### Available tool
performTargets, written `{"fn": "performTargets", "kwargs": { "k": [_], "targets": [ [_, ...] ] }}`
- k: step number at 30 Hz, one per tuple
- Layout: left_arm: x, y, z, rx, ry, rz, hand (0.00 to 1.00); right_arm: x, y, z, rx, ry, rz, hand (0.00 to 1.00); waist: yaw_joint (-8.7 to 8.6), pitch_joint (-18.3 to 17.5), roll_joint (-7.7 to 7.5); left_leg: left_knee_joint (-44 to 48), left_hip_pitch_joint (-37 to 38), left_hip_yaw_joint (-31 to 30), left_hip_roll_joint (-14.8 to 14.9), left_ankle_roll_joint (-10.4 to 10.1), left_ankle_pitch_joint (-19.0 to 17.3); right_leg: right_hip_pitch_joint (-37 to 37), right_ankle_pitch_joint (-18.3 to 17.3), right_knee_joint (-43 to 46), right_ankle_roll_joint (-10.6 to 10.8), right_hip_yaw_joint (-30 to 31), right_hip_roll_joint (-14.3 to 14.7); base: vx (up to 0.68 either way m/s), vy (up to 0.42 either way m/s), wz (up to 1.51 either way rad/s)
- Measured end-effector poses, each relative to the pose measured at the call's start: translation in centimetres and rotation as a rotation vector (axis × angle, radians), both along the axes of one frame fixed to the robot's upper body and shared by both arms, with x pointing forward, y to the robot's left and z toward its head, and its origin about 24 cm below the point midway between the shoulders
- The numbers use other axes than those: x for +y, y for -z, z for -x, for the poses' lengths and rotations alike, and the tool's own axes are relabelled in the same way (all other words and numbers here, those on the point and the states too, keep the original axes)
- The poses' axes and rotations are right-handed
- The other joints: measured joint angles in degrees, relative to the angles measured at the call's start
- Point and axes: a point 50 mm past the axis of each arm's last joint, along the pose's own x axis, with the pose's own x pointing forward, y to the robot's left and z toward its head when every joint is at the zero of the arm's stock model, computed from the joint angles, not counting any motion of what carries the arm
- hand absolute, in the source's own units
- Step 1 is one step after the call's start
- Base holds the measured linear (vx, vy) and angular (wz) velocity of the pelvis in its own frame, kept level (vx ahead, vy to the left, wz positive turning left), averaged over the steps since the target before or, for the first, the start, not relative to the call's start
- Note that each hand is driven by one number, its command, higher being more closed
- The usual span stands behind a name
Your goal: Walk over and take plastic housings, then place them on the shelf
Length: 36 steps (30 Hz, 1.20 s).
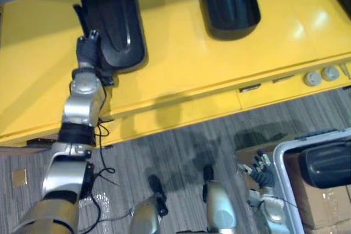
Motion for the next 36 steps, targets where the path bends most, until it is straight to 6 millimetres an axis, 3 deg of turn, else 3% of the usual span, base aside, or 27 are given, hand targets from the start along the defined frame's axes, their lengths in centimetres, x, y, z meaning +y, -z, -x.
{"fn": "performTargets", "kwargs": {
  "k": [11,12,27,36],
  "targets": [
    [-0.4,-0.9,-0.6,0.12,0.159,-0.103,1.0,0.3,1.6,0.7,0.083,-0.022,-0.028,0.0,0.08,0.0,0.01,-1.0,0.15,-1.39,-0.73,0.35,1.18,0.59,0.0,0.03,0.0,-1.13,-0.64,0.01,-0.003,0.06],
    [-0.4,-0.9,-0.6,0.135,0.181,-0.111,0.0,0.3,1.6,0.7,0.089,-0.022,-0.029,0.0,0.05,0.0,0.01,-1.01,0.15,-1.44,-0.8,0.41,1.24,0.64,0.01,0.03,0.01,-1.3,-0.79,0.0,-0.001,0.04],
    [0.3,0.5,-0.8,0.229,0.214,-0.092,0.0,0.1,2.4,1.4,0.123,0.016,-0.063,0.0,-0.3,0.0,0.05,-4.42,3.53,-1.41,-1.54,0.57,2.86,4.7,1.08,-3.58,1.1,-2.15,-0.95,0.01,0.004,0.02],
    [2.0,1.7,-0.7,0.184,0.023,0.195,0.0,0.9,2.6,1.6,0.111,0.051,-0.108,0.0,-1.49,0.0,0.03,-5.0,5.04,-0.14,-0.94,0.53,2.81,6.63,2.39,-6.11,0.89,-1.83,-0.17,0.01,0.002,-0.05]
  ]
}}
